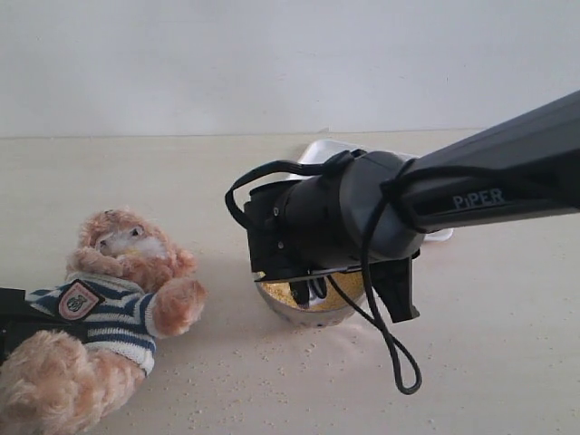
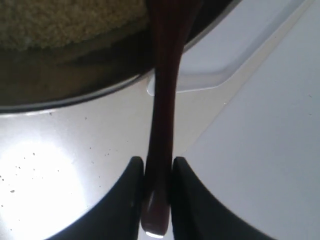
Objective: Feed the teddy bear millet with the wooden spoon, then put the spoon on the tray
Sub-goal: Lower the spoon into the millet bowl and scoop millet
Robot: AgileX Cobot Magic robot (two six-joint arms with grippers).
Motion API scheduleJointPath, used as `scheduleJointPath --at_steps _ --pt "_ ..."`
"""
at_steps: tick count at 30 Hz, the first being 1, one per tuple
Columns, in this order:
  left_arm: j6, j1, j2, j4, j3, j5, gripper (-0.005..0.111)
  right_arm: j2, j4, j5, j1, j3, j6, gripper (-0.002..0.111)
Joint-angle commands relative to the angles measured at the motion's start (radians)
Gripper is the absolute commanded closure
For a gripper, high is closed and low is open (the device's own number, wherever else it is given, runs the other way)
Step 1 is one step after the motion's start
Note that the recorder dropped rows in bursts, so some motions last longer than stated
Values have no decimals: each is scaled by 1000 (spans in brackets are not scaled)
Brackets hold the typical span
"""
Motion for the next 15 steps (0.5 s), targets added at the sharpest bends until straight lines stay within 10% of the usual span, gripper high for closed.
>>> scheduleJointPath --at_steps 1,15 --pt "9 3 -13 -8 5 16 102 -1 64 3 41 0 6 108" --pt "9 3 -13 -8 5 16 102 -1 207 3 46 -4 -1 108"
